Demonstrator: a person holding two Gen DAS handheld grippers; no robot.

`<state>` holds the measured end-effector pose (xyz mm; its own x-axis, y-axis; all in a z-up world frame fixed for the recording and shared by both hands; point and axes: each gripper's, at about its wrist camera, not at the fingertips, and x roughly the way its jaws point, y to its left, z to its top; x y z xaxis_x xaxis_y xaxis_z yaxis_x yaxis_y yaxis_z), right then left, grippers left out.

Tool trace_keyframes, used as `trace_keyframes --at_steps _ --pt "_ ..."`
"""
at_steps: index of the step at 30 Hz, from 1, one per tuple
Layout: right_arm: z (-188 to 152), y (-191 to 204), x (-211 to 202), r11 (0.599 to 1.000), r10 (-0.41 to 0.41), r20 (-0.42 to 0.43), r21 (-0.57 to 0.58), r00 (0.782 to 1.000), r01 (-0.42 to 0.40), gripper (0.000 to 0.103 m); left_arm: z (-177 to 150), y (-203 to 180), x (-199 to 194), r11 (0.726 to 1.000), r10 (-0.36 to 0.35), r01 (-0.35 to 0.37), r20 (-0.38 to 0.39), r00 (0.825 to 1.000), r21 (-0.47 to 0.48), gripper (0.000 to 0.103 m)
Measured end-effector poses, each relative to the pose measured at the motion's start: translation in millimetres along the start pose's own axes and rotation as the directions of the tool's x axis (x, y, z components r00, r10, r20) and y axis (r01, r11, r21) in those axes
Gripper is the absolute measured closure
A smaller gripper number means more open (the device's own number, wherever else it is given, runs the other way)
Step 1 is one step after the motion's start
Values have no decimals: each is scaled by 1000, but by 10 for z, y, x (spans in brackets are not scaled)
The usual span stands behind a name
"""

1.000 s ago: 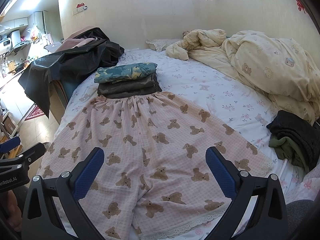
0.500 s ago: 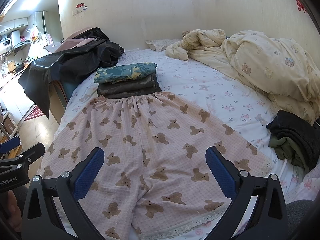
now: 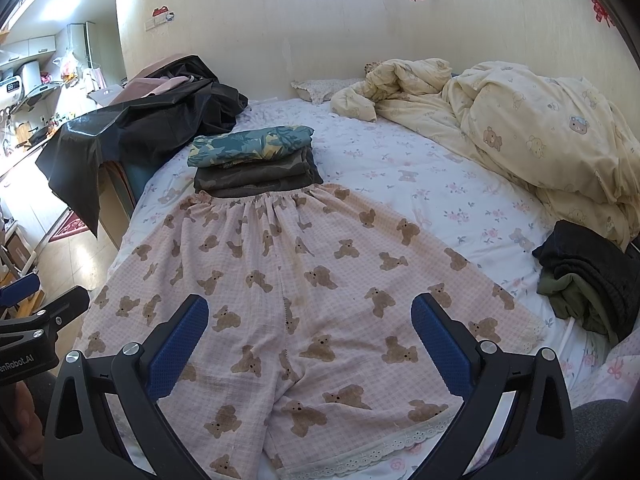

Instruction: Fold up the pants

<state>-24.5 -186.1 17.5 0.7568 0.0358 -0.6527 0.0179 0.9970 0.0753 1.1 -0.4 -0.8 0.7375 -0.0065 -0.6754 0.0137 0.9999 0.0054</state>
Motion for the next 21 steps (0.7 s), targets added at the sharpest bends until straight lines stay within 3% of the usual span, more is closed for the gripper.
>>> trace_keyframes --at_steps 21 --pt "26 -29 -5 1000 1 5 4 1000 -1 0 -29 46 28 1000 7 -7 4 1000 6 0"
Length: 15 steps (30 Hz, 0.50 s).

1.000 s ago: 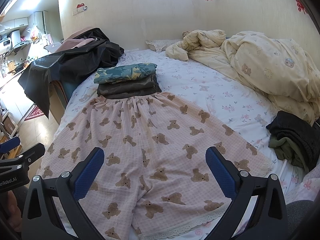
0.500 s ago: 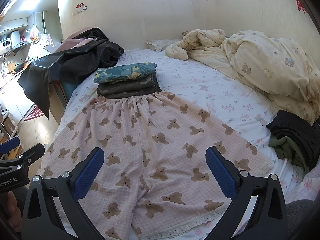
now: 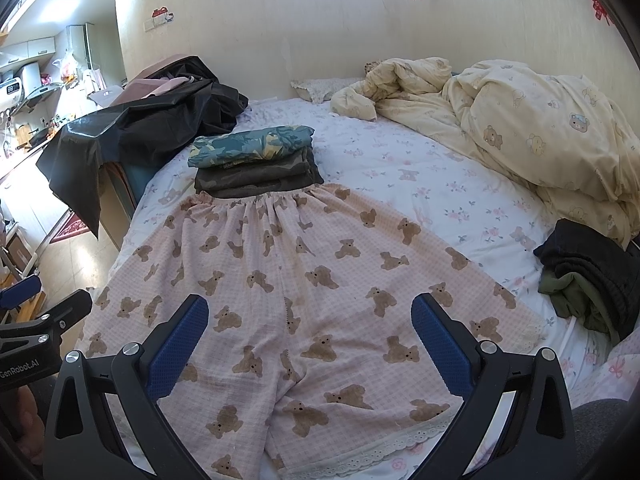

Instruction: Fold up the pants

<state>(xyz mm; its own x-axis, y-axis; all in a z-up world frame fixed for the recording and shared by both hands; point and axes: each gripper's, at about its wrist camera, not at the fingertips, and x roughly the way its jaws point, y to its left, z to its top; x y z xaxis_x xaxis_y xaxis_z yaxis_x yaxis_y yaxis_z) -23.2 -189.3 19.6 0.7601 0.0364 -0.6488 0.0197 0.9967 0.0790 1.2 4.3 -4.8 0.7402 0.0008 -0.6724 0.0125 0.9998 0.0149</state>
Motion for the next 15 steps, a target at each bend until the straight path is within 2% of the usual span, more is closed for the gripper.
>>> trace_keyframes --at_steps 8,11,13,14,15 --pt "1 -10 2 1000 6 -17 3 1000 -6 0 8 13 -7 1000 10 -10 -13 1000 14 0" --pt "44 -292 71 994 42 -90 102 995 -33 0 24 44 9 1000 17 -16 -30 999 21 0" --pt "47 -585 161 983 -6 -142 183 990 32 0 50 -12 26 1000 9 -9 -43 999 9 0" --pt "36 -866 270 963 -61 -201 246 978 110 0 52 -25 38 1000 4 -3 -52 999 5 0" --pt "7 -1105 371 940 -78 -256 303 963 157 2 57 -40 52 1000 -2 2 -60 998 3 0"
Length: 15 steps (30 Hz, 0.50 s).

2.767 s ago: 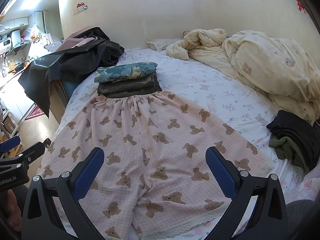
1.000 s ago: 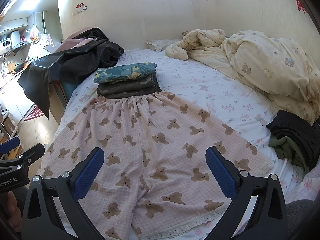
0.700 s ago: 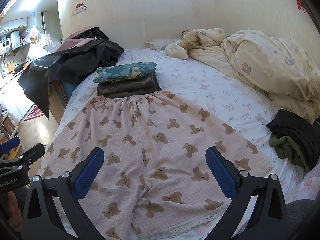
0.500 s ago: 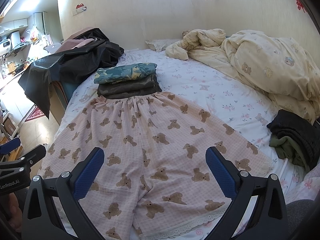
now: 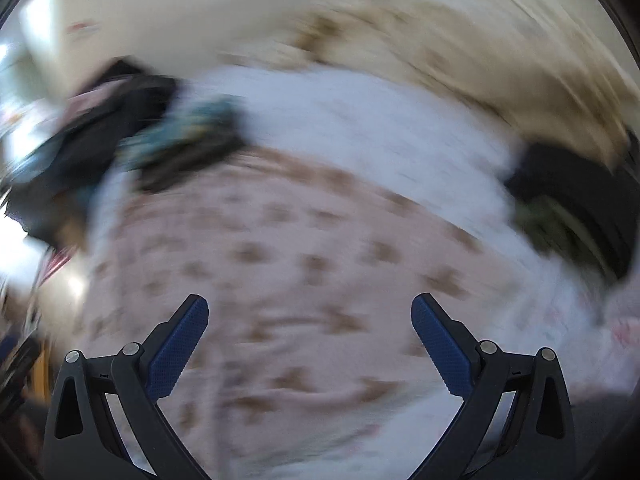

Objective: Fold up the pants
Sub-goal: 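Grasp the lace hem of one pant leg with the right gripper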

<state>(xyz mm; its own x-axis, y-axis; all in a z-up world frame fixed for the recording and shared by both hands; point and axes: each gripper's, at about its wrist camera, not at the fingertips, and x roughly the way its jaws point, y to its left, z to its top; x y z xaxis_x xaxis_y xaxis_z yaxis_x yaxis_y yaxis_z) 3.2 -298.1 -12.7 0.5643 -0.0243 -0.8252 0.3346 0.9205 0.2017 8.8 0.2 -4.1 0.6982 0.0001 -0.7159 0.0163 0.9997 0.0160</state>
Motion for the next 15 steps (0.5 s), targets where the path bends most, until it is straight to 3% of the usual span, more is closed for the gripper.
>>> trace_keyframes --at_steps 2,5,9,15 --pt "118 -420 228 991 11 -87 133 996 0 26 5 -33 21 1000 -13 13 -14 1000 4 0" --pt "300 -896 422 970 14 -145 243 989 22 28 38 -106 65 1000 -28 29 -32 999 12 0" --pt "548 -1261 557 973 -119 -168 176 979 149 28 83 -174 109 999 -40 41 -47 998 7 0" --pt "619 -1495 924 982 -175 -292 20 940 189 31 121 -213 208 999 -49 50 -82 995 -2 0"
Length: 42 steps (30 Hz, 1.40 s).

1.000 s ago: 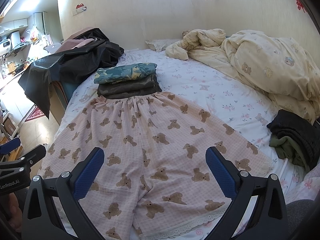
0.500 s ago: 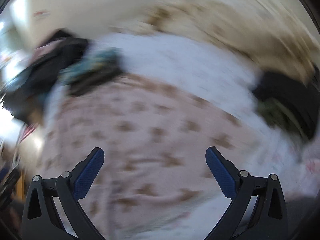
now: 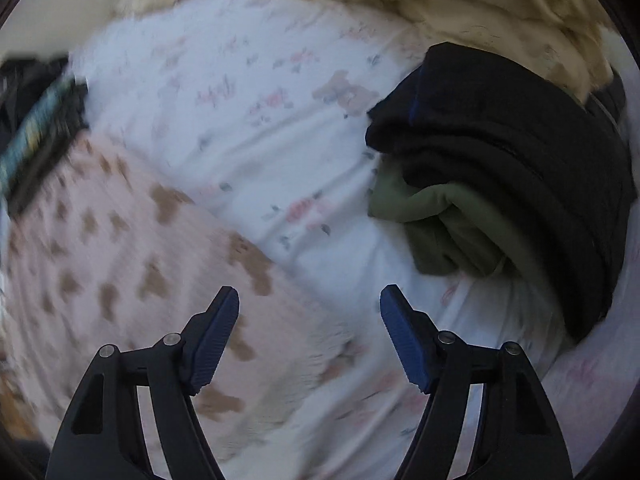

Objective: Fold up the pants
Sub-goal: 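Grasp the lace hem of one pant leg with the right gripper, then grasp the waistband with the left gripper while the right gripper holds the hem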

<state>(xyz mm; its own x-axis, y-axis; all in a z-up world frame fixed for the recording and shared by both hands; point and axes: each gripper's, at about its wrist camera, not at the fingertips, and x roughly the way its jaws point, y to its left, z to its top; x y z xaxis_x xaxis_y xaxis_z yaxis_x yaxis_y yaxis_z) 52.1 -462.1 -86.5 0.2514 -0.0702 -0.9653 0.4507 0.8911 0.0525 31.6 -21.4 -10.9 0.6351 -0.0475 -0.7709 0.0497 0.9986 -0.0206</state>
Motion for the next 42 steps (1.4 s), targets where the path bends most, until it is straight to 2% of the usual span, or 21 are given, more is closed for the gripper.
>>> trace_keyframes --at_steps 4,6,8,10,15,19,25,33,35,39,42 --pt "-64 36 185 999 -7 -69 -52 998 3 62 18 24 37 1000 2 -2 -17 1000 -15 0" --pt "-99 40 189 998 -3 -62 -62 998 -1 71 15 30 54 1000 0 -1 -24 1000 -20 0" --pt "-134 60 181 996 -1 -56 -88 998 -4 96 12 27 69 1000 -4 3 -34 999 -21 0" --pt "-185 84 139 995 7 -54 -94 998 -13 103 8 9 79 1000 -2 2 -41 999 -13 0" --pt "-220 163 -111 993 29 14 -118 999 -27 103 7 -4 109 1000 26 -26 -49 998 0 0" --pt "-240 255 -349 991 81 80 -118 994 -71 103 41 -8 141 998 55 -55 -52 997 6 0" --pt "-376 330 -709 982 174 175 -105 969 -157 103 234 -56 287 996 87 -85 -92 992 30 0" --pt "-361 299 -832 962 271 222 -70 936 -262 103 925 -485 1025 990 124 -105 -225 966 94 0" --pt "-354 288 -818 959 283 221 -66 934 -275 103 1167 -647 1212 991 122 -107 -232 965 79 0" --pt "-332 294 -752 956 293 206 -68 934 -285 103 1621 -1092 1654 988 133 -110 -227 965 111 1" --pt "-318 309 -745 951 308 202 -77 930 -298 103 1915 -1403 2087 987 141 -116 -254 957 112 2"
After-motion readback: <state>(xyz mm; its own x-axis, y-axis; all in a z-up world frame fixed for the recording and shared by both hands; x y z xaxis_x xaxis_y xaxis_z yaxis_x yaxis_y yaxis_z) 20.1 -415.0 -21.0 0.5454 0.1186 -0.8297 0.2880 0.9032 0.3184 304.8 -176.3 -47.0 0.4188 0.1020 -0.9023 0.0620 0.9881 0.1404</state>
